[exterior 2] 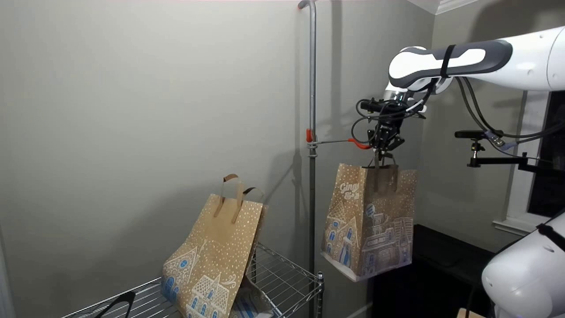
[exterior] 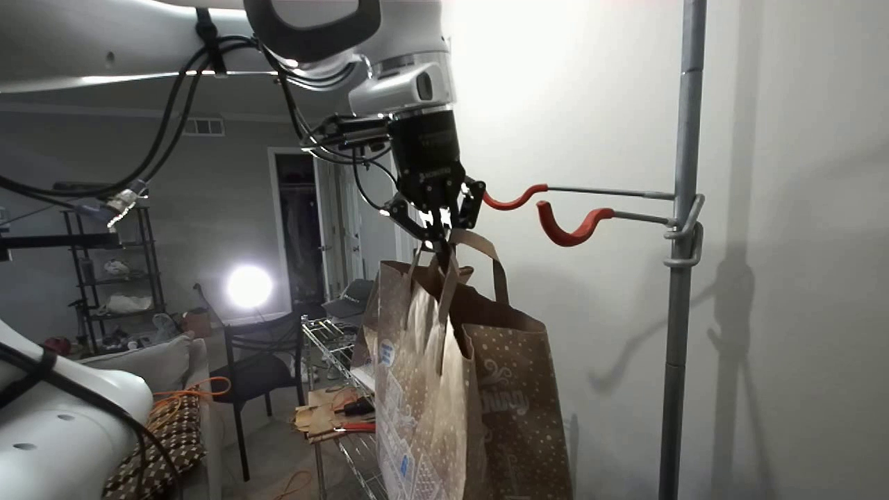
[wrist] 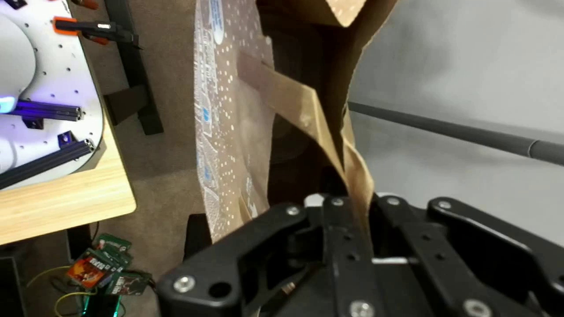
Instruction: Hang the brown bags on the metal stand
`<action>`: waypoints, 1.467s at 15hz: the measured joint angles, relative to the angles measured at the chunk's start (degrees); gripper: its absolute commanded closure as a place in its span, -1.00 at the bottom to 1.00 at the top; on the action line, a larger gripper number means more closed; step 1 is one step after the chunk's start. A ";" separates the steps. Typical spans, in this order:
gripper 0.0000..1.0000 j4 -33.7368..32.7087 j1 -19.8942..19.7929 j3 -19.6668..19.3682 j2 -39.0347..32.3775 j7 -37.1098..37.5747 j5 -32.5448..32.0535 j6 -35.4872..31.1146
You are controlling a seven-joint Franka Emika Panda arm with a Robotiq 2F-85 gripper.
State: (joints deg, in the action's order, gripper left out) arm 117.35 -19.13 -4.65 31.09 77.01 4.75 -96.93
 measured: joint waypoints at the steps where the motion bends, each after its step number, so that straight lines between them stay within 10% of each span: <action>1: 0.93 -0.04 -0.29 0.00 0.15 1.39 -0.69 0.00; 22: 0.93 -23.63 2.25 -2.52 -13.46 -6.51 -12.36 0.68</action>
State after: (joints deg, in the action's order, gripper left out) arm 93.72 -16.88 -7.16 17.63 70.50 -7.61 -96.25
